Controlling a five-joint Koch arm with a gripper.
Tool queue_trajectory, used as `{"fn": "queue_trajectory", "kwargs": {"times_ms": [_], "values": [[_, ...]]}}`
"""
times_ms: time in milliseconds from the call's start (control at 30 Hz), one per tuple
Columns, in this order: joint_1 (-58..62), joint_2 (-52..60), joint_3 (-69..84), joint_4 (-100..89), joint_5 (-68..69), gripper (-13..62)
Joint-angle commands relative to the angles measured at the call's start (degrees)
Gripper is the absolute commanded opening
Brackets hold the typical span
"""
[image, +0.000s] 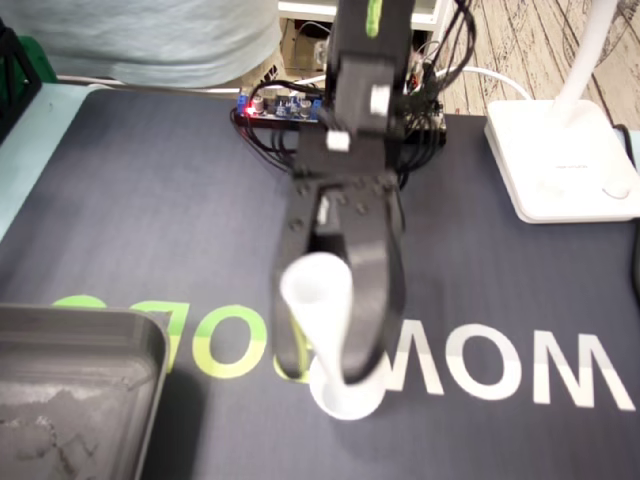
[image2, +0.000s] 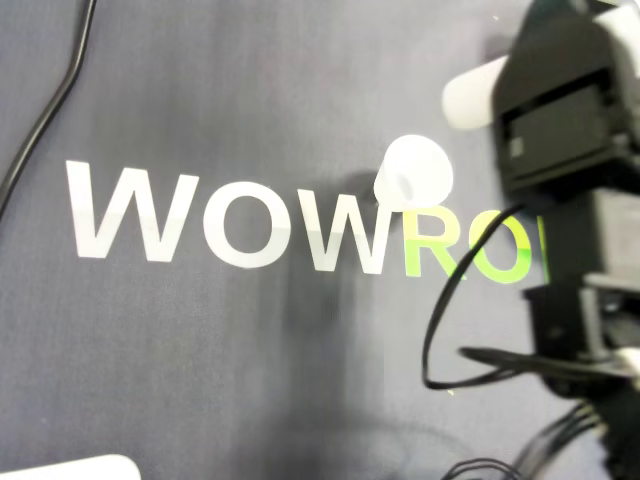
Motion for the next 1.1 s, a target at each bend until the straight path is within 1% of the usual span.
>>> {"fn": "queue_trajectory", "kwargs": {"times_ms": [0,167,300,433,500,633,700,900,1033,1067], "values": [[1.8,2.0,-7.1,4.8,5.2,-1.2],[6.8,1.0,-19.1,17.2,16.4,-1.2],[11.9,-4.0,-29.4,26.7,29.3,-1.1],[16.9,-10.1,-36.0,26.7,41.7,-1.1],[20.1,-14.8,-40.4,26.8,50.6,-1.2],[22.8,-18.9,-44.4,26.7,64.3,-1.2],[25.6,-23.7,-48.3,26.4,72.6,-1.2],[29.3,-30.4,-55.0,25.9,88.3,-1.2],[31.0,-37.5,-55.9,16.2,100.9,-1.2],[31.5,-41.7,-55.4,10.1,112.7,-1.2]]}}
